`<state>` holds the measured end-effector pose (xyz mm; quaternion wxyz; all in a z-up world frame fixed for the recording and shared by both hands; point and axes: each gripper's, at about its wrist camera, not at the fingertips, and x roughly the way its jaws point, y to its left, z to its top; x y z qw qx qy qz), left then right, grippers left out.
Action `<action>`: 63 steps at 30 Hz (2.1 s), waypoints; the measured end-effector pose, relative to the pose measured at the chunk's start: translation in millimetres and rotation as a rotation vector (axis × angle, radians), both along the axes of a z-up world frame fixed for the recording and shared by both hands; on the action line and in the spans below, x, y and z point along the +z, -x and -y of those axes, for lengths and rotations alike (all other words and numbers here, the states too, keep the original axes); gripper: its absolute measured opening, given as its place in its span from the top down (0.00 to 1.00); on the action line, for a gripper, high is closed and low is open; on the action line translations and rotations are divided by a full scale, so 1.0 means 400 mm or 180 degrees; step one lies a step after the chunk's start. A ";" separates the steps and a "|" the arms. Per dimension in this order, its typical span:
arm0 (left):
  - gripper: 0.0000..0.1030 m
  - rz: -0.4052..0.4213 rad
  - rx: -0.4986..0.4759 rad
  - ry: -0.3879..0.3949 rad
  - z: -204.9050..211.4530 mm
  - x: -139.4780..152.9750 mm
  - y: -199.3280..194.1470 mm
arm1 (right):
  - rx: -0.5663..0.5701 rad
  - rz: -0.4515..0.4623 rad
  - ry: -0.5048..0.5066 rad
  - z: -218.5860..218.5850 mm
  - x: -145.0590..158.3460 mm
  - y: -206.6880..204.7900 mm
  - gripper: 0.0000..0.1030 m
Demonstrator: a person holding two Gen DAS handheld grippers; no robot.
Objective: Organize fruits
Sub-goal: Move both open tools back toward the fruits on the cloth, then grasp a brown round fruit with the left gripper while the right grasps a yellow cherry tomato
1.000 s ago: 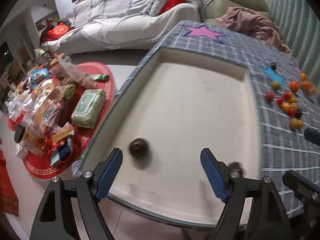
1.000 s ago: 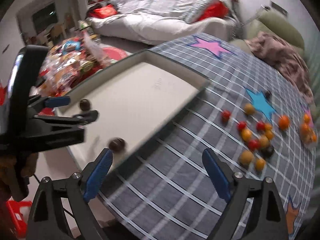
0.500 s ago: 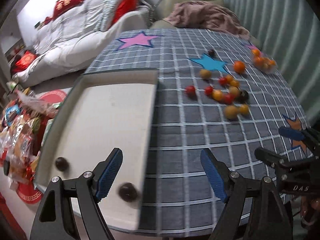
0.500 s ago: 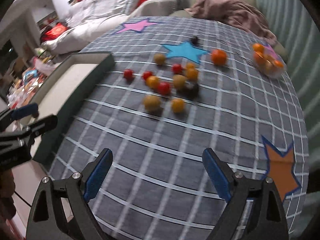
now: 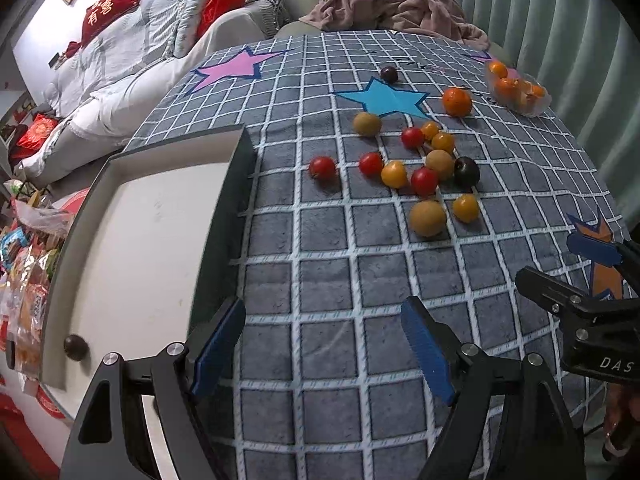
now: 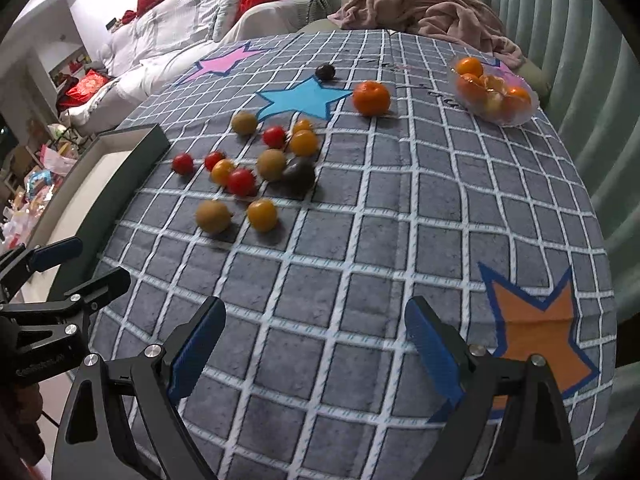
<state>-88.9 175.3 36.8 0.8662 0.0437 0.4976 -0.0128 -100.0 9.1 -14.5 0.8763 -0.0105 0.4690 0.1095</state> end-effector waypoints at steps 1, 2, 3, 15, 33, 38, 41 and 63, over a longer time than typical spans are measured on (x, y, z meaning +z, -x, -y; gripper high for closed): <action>0.21 0.0009 -0.0019 -0.0012 0.009 -0.001 -0.008 | -0.0025 0.0006 -0.0035 0.009 0.003 -0.009 0.10; 0.21 0.0020 -0.0045 -0.0038 0.020 -0.003 -0.016 | -0.0051 0.0011 -0.0073 0.017 0.006 -0.018 0.10; 0.21 0.0036 -0.0073 -0.0083 0.033 -0.006 -0.024 | -0.0079 0.0012 -0.0111 0.025 0.009 -0.029 0.10; 0.21 0.0077 -0.0309 -0.0231 0.119 -0.044 -0.114 | 0.0290 0.0120 -0.0072 0.044 0.001 -0.040 0.10; 0.72 -0.0013 -0.0310 0.0036 0.134 -0.055 -0.158 | 0.0586 0.0145 0.0039 -0.023 -0.029 -0.057 0.10; 0.72 -0.0035 -0.0101 0.0074 0.069 -0.057 -0.144 | 0.0649 0.0153 0.0069 -0.072 -0.039 -0.085 0.13; 0.72 -0.0051 0.0030 0.0123 0.032 -0.058 -0.131 | 0.0665 0.0239 0.0227 -0.108 -0.043 -0.100 0.21; 0.72 0.0053 0.0148 0.0183 -0.006 -0.058 -0.090 | 0.0445 0.0016 -0.0278 -0.038 -0.034 -0.018 0.78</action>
